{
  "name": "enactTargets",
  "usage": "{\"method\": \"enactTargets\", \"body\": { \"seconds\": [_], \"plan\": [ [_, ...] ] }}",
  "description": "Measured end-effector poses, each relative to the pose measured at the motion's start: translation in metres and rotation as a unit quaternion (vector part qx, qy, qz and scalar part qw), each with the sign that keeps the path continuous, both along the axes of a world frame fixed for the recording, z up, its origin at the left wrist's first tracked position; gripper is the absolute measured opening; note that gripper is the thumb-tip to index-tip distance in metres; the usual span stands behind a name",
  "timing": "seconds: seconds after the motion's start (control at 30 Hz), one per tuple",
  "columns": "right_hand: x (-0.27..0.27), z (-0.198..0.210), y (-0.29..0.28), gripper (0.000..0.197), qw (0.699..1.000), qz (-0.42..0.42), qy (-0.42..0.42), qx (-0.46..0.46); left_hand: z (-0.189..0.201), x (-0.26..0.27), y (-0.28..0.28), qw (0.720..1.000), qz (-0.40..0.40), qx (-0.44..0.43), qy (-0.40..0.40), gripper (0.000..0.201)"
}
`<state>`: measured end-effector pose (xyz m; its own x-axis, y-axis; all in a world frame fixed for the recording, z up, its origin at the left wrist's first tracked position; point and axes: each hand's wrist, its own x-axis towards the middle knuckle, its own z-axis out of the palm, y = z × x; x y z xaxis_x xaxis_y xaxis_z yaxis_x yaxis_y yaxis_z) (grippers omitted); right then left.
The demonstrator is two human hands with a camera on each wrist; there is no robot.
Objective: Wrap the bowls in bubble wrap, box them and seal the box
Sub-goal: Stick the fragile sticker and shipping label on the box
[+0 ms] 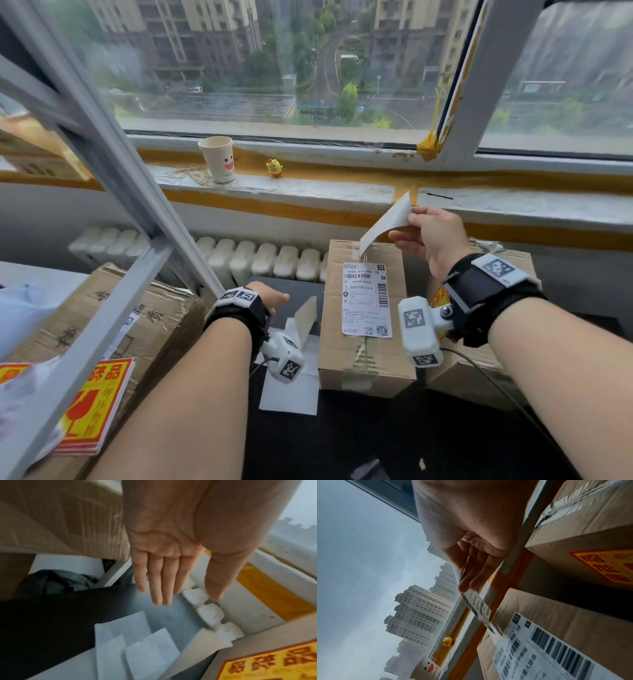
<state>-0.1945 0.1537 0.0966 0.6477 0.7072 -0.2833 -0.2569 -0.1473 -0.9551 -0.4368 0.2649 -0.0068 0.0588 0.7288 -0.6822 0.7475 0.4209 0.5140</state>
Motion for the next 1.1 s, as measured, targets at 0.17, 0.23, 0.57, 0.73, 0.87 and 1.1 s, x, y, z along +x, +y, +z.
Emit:
{"method": "enactTargets", "body": {
  "seconds": [0.17,0.23,0.57,0.73,0.87,1.1],
  "plan": [
    [0.016,0.017,-0.015,0.015,1.0,-0.01,-0.016,0.01,0.049,0.036,0.012,0.987,0.003,0.143,-0.071,0.011],
    [0.023,0.024,-0.025,0.016,0.999,0.007,-0.035,0.011,0.077,0.062,0.01,0.978,-0.001,0.15,-0.146,0.013],
    [0.069,0.026,-0.084,0.019,0.947,0.098,-0.298,-0.064,0.13,0.2,-0.046,0.957,-0.075,0.06,-0.275,0.02],
    [0.096,0.012,-0.116,0.006,0.971,0.058,-0.222,-0.074,0.111,0.231,-0.072,0.955,-0.131,0.006,-0.266,0.016],
    [0.116,-0.011,-0.133,0.013,0.969,0.014,-0.198,-0.144,0.092,0.248,-0.099,0.944,-0.208,-0.003,-0.255,0.017],
    [0.129,-0.057,-0.141,0.02,0.948,0.017,-0.204,-0.242,0.054,0.266,-0.109,0.953,-0.246,0.049,-0.17,0.03]
  ]
}}
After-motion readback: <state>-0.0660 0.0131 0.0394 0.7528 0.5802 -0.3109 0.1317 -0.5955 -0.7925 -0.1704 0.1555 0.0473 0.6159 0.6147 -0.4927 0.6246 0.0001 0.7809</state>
